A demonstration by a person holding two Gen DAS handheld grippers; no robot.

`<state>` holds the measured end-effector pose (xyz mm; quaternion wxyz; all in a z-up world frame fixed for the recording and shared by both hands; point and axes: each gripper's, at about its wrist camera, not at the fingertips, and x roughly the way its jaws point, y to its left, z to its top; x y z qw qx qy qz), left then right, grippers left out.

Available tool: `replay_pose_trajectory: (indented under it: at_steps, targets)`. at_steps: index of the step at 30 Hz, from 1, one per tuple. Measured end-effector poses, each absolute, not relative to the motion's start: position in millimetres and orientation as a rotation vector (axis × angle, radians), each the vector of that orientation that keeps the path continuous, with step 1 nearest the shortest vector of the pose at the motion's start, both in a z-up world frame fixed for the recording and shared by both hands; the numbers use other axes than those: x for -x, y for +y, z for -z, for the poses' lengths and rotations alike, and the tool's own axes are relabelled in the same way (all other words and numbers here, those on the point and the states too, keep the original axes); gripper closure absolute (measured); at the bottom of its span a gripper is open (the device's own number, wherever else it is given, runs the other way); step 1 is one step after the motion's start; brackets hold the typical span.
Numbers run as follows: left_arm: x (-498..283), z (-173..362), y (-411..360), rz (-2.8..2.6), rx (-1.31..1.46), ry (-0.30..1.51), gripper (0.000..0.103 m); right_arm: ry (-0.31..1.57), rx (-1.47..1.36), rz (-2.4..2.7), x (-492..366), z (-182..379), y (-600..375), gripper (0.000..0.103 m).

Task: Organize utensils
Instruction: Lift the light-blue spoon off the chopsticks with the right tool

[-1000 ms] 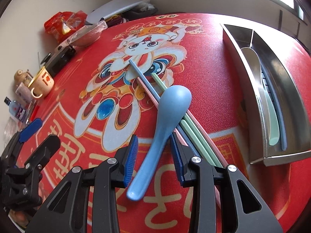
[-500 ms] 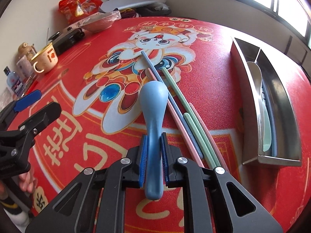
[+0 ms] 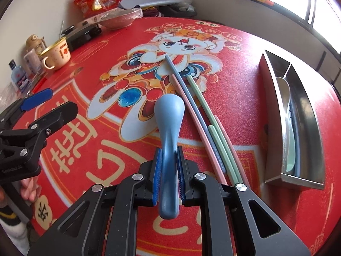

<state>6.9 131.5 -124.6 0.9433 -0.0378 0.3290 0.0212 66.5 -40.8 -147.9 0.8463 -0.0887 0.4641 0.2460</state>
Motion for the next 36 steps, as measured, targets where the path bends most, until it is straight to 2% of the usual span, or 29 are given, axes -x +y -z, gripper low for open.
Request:
replay_pose_trajectory:
  at_steps: [3, 5, 7, 11, 14, 16, 18, 21, 23, 27, 36]
  targets:
    - [-7, 125, 132, -0.044, 0.078, 0.669, 0.006, 1.003, 0.137, -0.548, -72, 147, -41, 0.087]
    - [-7, 125, 132, -0.043, 0.079, 0.671, 0.006, 1.005, 0.116, -0.556, -76, 144, -41, 0.078]
    - [-7, 125, 131, -0.042, 0.078, 0.671, 0.006, 0.99, 0.103, -0.558, -79, 140, -41, 0.049]
    - [-7, 125, 131, -0.042, 0.077, 0.672, 0.006, 0.985, 0.083, -0.574, -90, 139, -39, 0.05]
    - [-7, 125, 131, -0.042, 0.081, 0.675, 0.006, 0.999, 0.082, -0.578, -95, 144, -34, 0.053]
    - [-7, 125, 132, -0.042, 0.084, 0.677, 0.006, 1.023, 0.072, -0.579, -99, 150, -33, 0.065]
    - [-7, 125, 132, -0.043, 0.088, 0.677, 0.006, 1.022, 0.055, -0.581, -102, 153, -33, 0.066]
    - [-7, 125, 133, -0.044, 0.091, 0.678, 0.006, 1.028, 0.049, -0.587, -103, 153, -33, 0.077]
    - [-8, 125, 133, -0.043, 0.09, 0.68, 0.006, 1.032, 0.038, -0.599, -102, 153, -34, 0.079]
    - [-8, 126, 133, -0.043, 0.092, 0.681, 0.006, 0.977, 0.064, -0.572, -96, 142, -40, 0.096]
    - [-8, 126, 133, -0.045, 0.089, 0.683, 0.006, 0.977, 0.151, -0.587, -88, 142, -33, 0.097]
